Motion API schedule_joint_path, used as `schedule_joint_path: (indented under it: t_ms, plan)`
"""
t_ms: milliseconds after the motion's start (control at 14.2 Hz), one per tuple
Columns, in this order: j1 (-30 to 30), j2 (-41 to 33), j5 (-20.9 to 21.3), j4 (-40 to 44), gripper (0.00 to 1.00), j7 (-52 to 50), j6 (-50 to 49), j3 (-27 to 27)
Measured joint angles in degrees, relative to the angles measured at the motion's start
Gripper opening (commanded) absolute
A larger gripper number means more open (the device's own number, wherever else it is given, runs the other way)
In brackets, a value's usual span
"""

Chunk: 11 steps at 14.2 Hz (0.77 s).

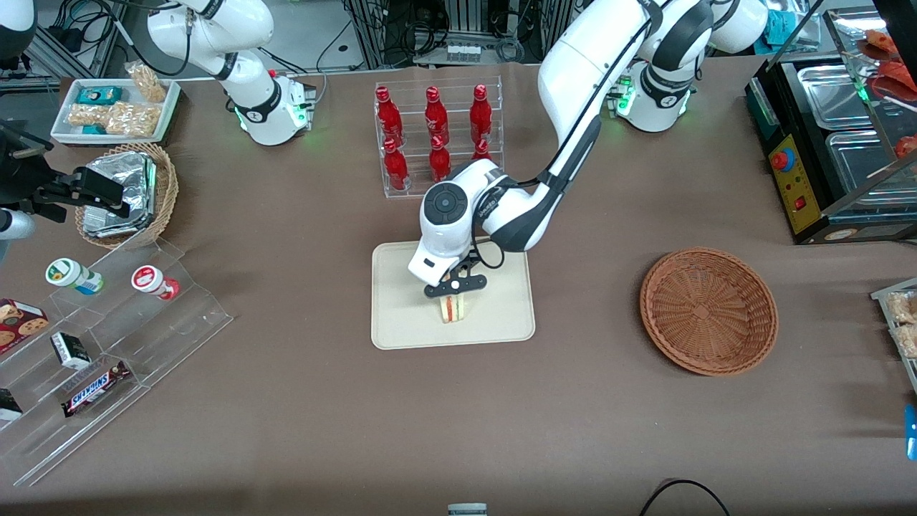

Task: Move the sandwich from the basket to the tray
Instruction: 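Lower the sandwich onto the tray and open the left gripper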

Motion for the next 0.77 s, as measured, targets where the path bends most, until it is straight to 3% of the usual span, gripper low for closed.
schedule_joint_path:
  t_ms: [491,772]
  plan:
    - [1.1,-12.9,0.1,0.5,1.00,-0.5,-14.7,1.4]
    - [6.0,-18.6,0.2,-3.0,1.00,-1.1,-23.5,1.7]
